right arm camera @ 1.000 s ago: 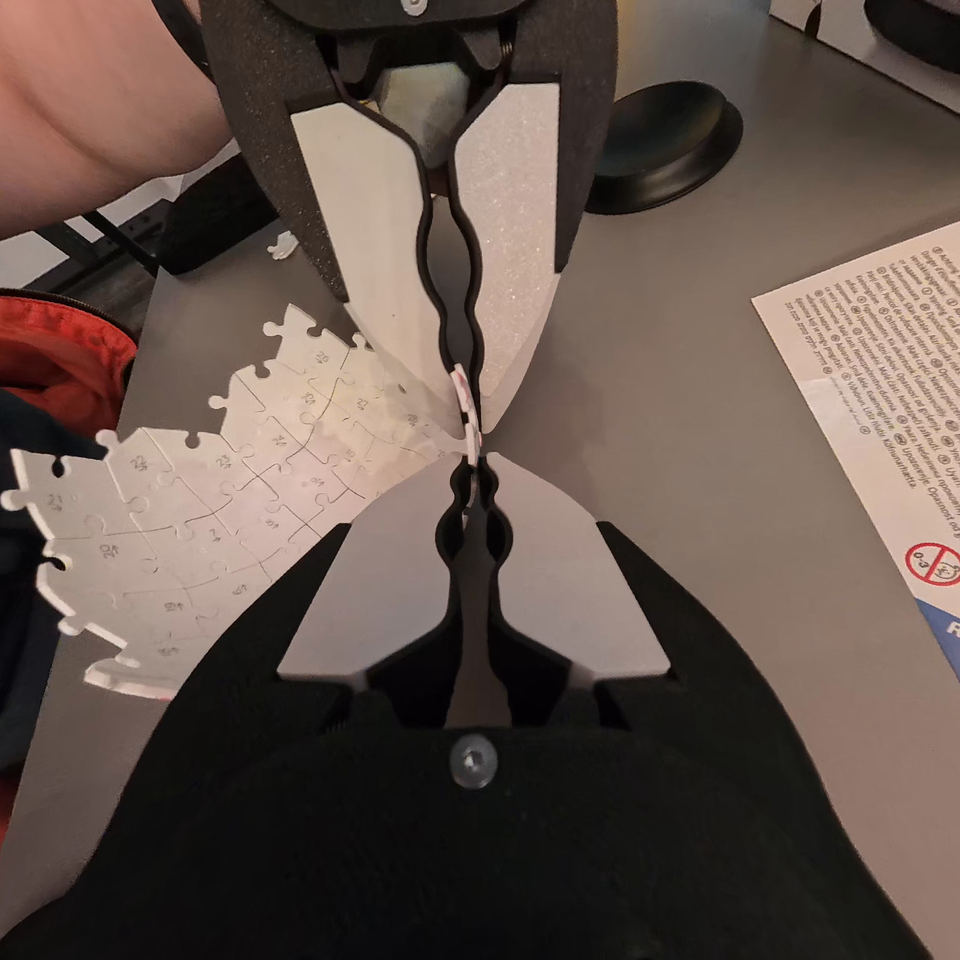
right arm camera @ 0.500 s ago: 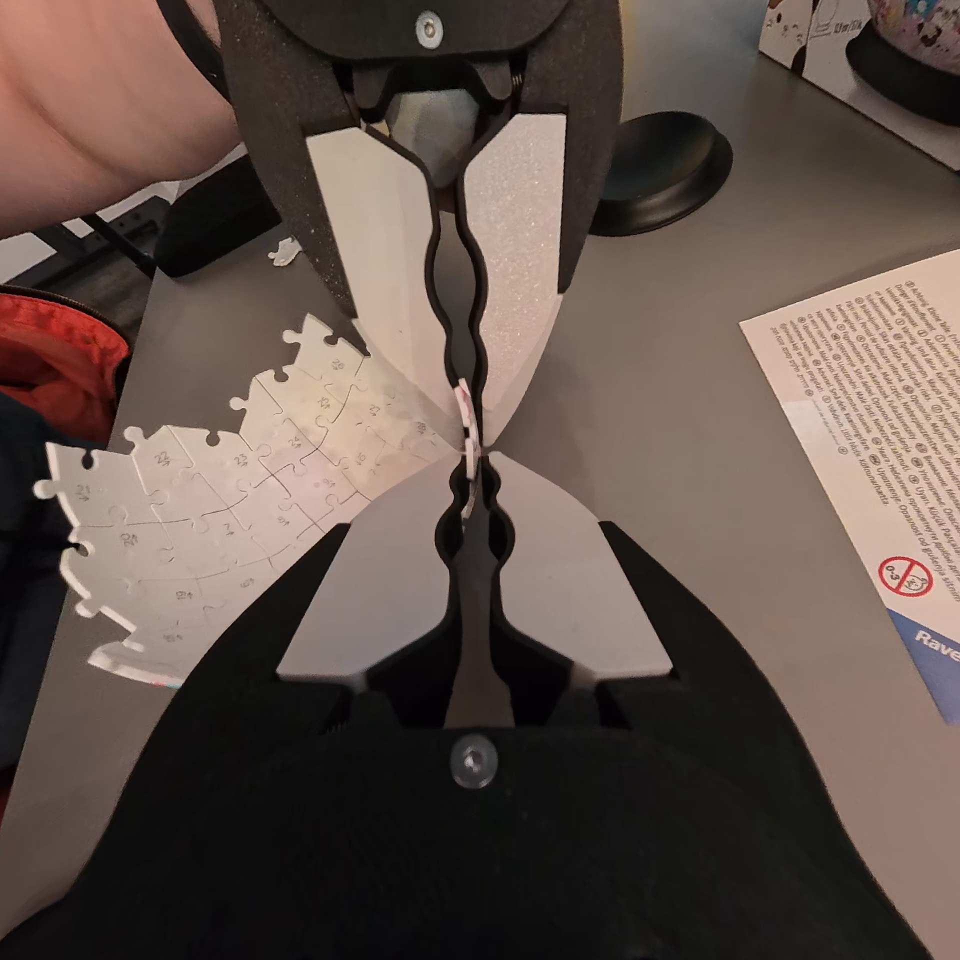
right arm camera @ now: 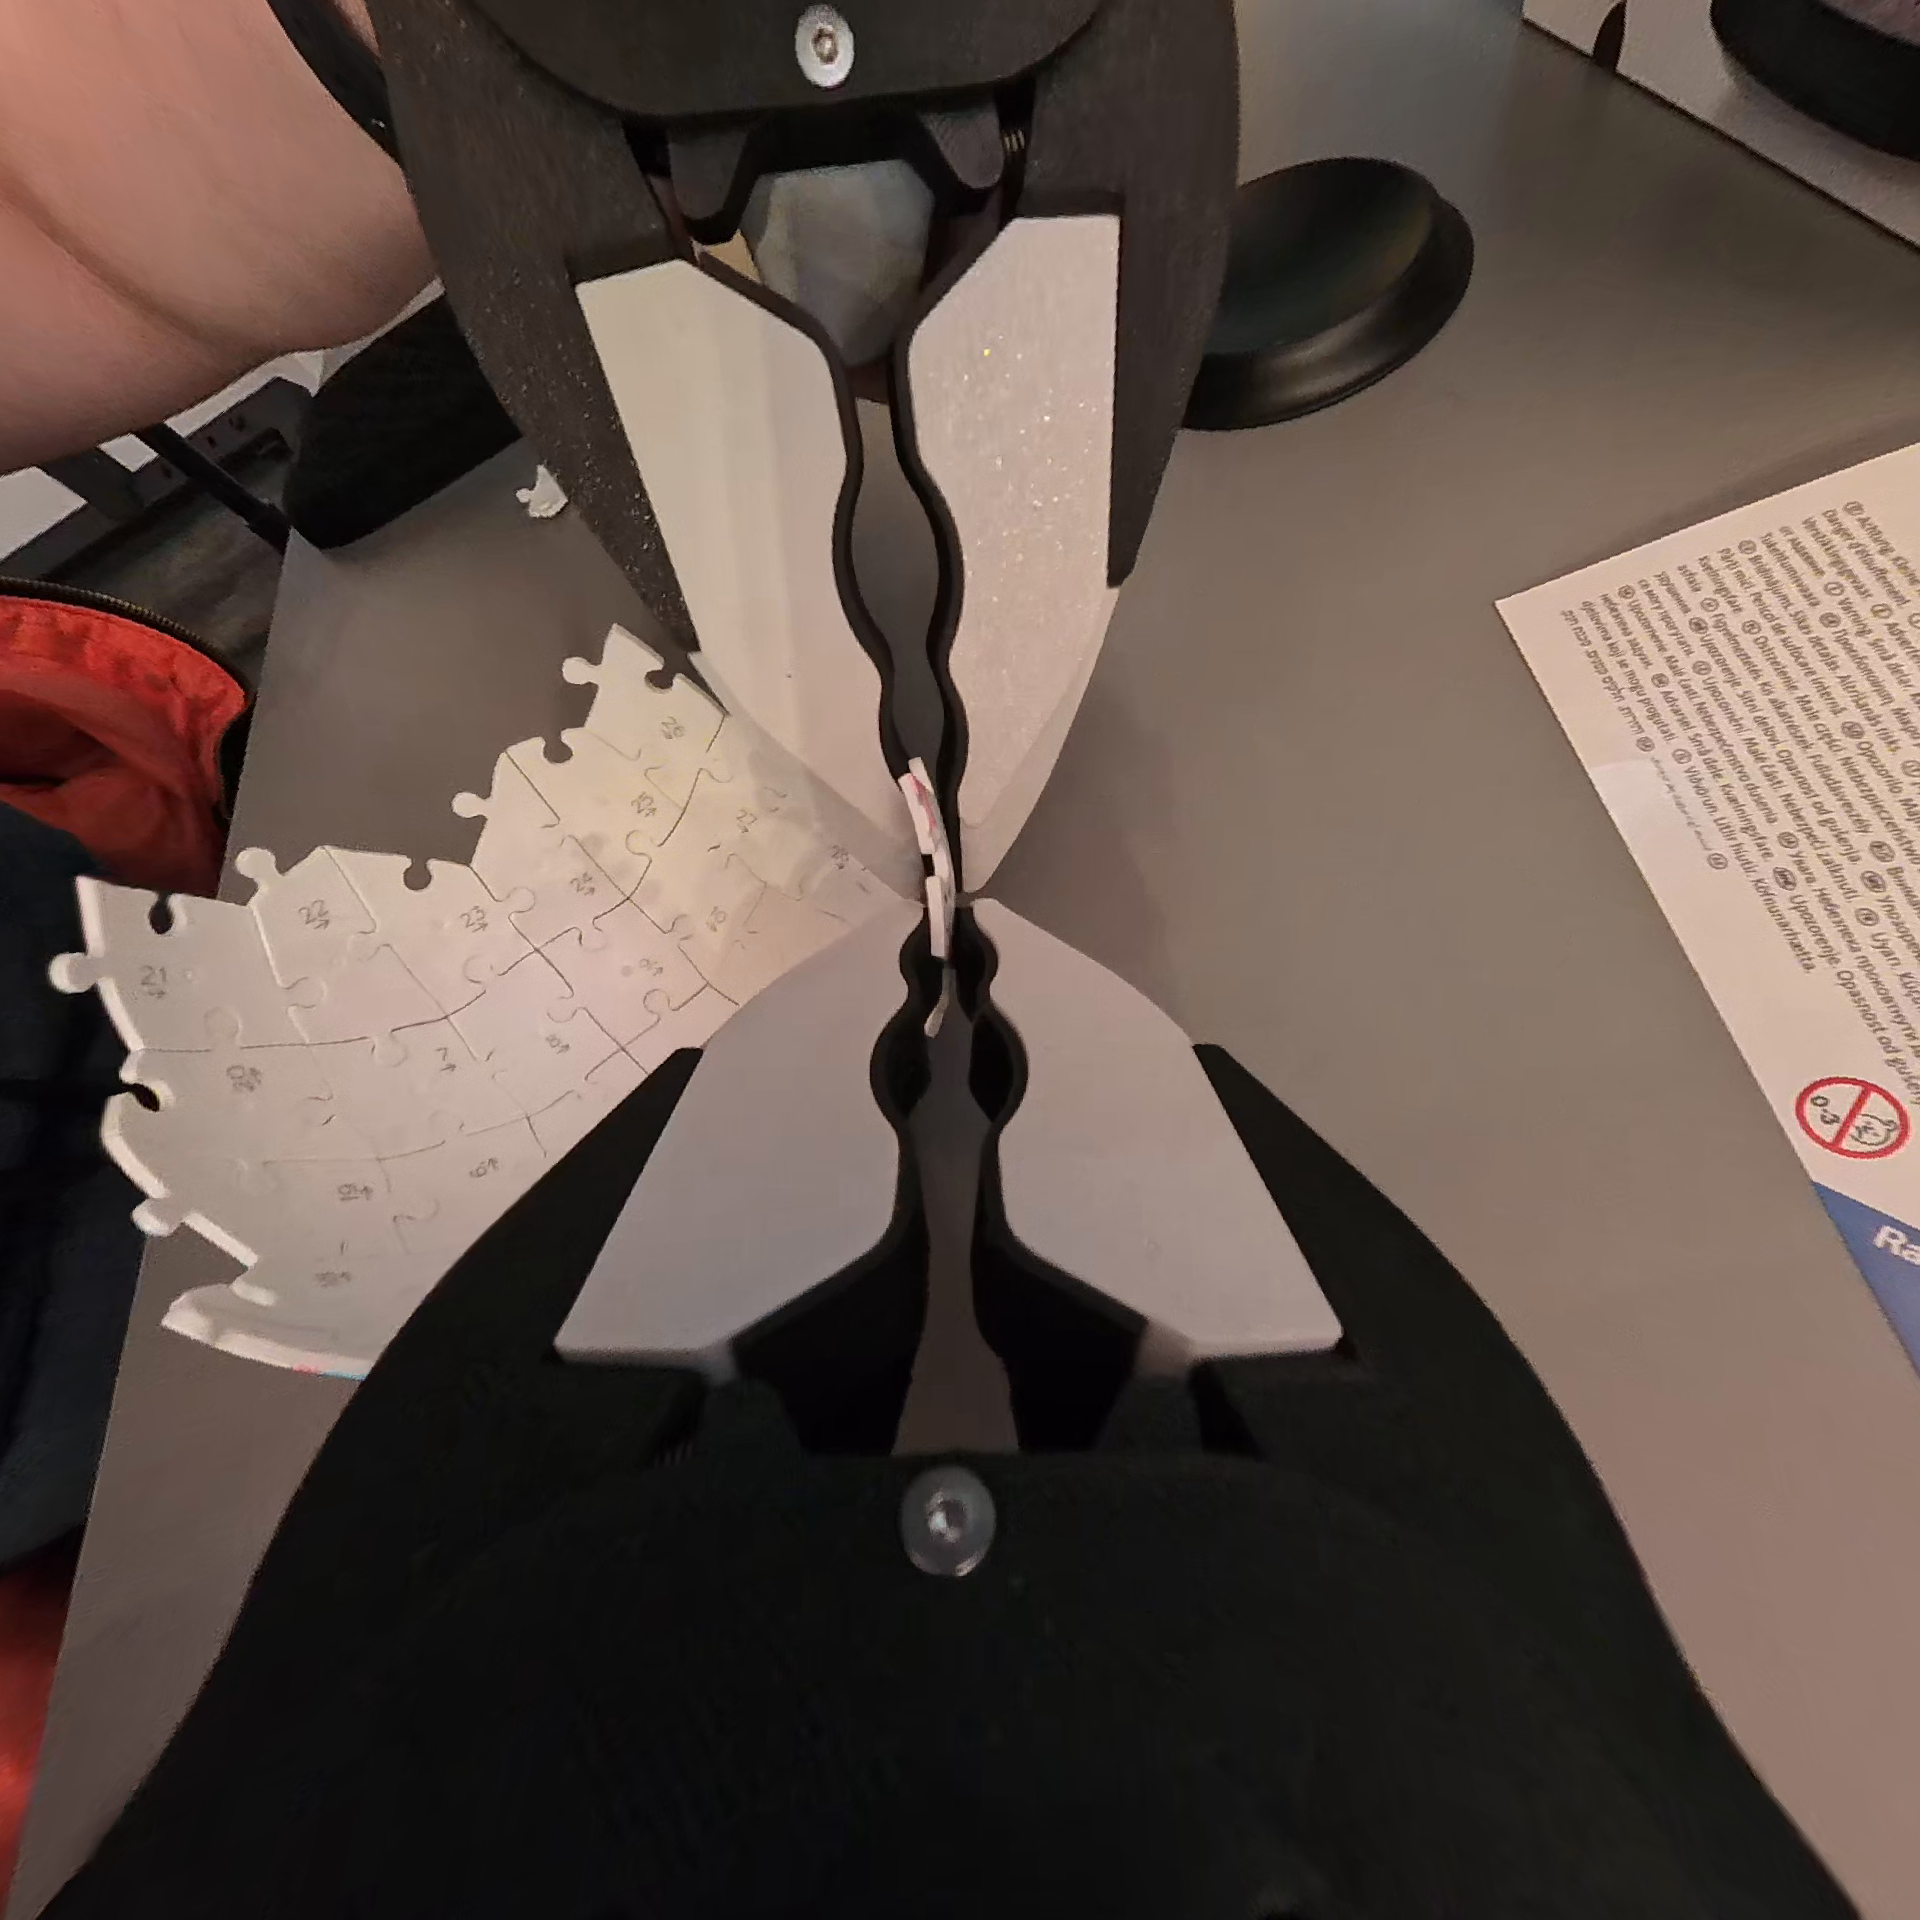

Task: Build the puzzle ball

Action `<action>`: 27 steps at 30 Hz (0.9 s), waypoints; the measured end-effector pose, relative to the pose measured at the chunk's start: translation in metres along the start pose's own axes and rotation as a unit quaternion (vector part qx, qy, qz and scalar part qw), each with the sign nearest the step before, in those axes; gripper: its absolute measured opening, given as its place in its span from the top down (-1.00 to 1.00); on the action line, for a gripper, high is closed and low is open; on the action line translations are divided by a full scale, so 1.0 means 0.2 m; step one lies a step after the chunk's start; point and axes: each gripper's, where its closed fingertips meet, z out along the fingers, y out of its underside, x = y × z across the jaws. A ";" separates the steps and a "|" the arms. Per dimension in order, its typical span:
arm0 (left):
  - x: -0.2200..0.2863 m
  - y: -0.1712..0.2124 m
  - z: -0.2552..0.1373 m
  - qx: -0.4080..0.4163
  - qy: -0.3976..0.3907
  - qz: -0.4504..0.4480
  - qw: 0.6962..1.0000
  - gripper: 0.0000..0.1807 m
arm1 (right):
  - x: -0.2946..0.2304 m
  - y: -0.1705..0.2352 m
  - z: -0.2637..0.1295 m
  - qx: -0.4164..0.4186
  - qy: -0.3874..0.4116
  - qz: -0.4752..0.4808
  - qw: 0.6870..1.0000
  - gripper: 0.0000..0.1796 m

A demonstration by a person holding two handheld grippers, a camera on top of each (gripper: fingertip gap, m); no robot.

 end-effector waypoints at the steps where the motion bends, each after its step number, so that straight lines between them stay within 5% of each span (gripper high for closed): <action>1: 0.00 0.00 0.00 0.000 -0.001 -0.001 1.000 0.98 | 0.00 0.00 0.00 0.002 0.000 0.003 1.000 0.96; 27: 0.00 0.00 -0.01 -0.002 0.002 -0.015 1.000 0.97 | 0.00 0.04 0.00 -0.006 -0.004 0.032 0.999 0.96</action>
